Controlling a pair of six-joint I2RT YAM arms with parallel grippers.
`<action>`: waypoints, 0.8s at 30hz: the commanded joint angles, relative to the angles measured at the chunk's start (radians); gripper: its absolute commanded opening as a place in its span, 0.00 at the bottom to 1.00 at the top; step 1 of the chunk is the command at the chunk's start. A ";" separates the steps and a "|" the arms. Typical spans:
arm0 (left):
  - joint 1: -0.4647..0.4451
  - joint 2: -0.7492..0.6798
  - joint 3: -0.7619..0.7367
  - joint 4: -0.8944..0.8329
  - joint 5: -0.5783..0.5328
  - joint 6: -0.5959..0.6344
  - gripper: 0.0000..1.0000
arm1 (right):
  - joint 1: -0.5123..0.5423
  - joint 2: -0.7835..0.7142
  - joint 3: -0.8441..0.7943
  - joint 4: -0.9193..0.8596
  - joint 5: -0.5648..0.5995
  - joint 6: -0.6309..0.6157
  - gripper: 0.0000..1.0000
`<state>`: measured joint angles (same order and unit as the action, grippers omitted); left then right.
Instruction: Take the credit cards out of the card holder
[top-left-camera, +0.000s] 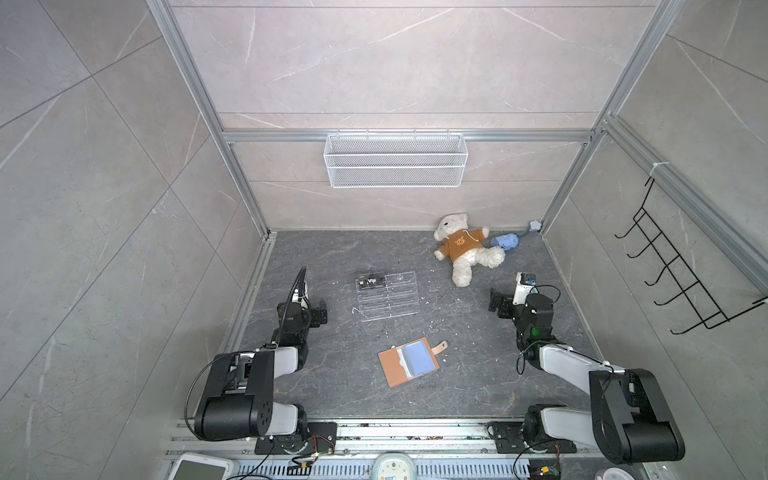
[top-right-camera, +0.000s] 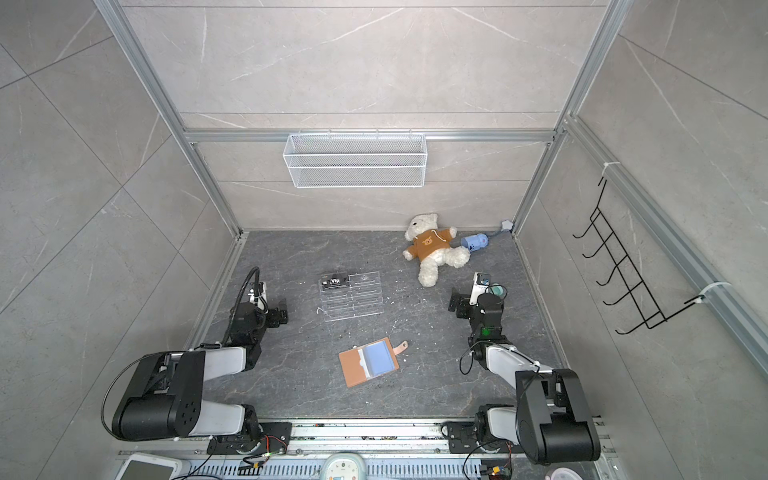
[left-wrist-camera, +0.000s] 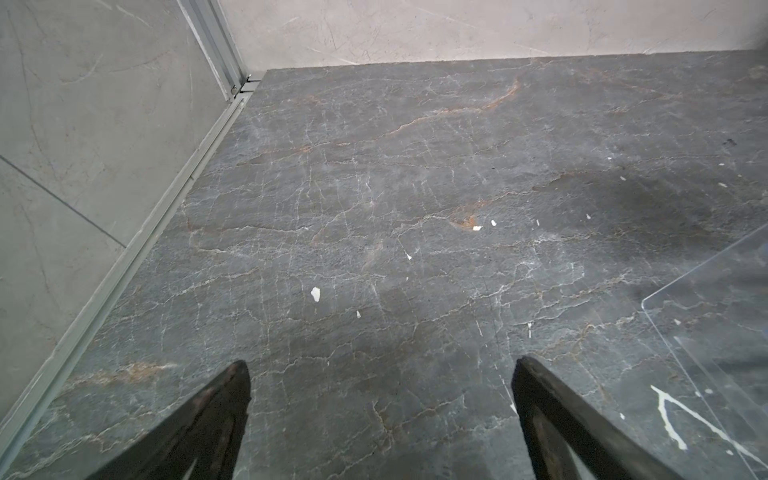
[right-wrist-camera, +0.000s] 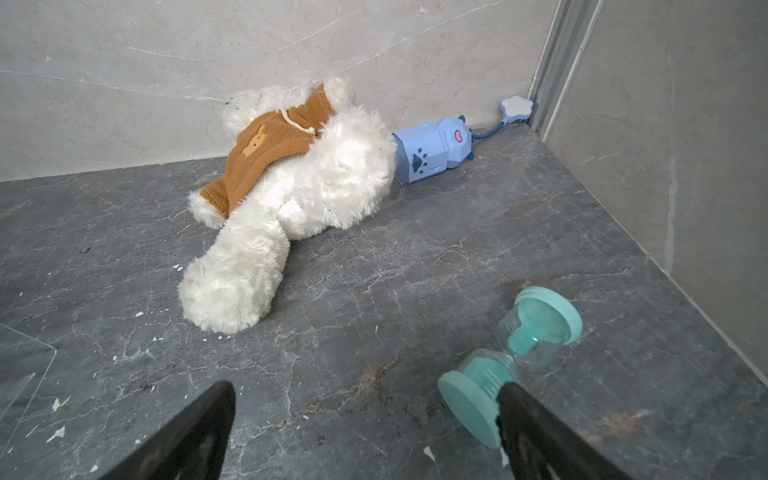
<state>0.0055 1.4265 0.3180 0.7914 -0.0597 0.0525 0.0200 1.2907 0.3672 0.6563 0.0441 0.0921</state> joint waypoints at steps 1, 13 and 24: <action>0.008 0.025 -0.012 0.114 0.045 -0.004 1.00 | -0.011 0.014 -0.024 0.091 -0.022 -0.013 1.00; 0.009 0.052 -0.020 0.148 0.078 0.011 1.00 | -0.038 0.054 -0.060 0.191 -0.058 -0.003 1.00; 0.025 0.061 0.001 0.117 0.099 0.001 1.00 | -0.043 0.103 -0.071 0.254 -0.055 0.004 1.00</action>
<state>0.0177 1.4765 0.3004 0.8753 0.0113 0.0544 -0.0185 1.3750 0.3046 0.8680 -0.0017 0.0925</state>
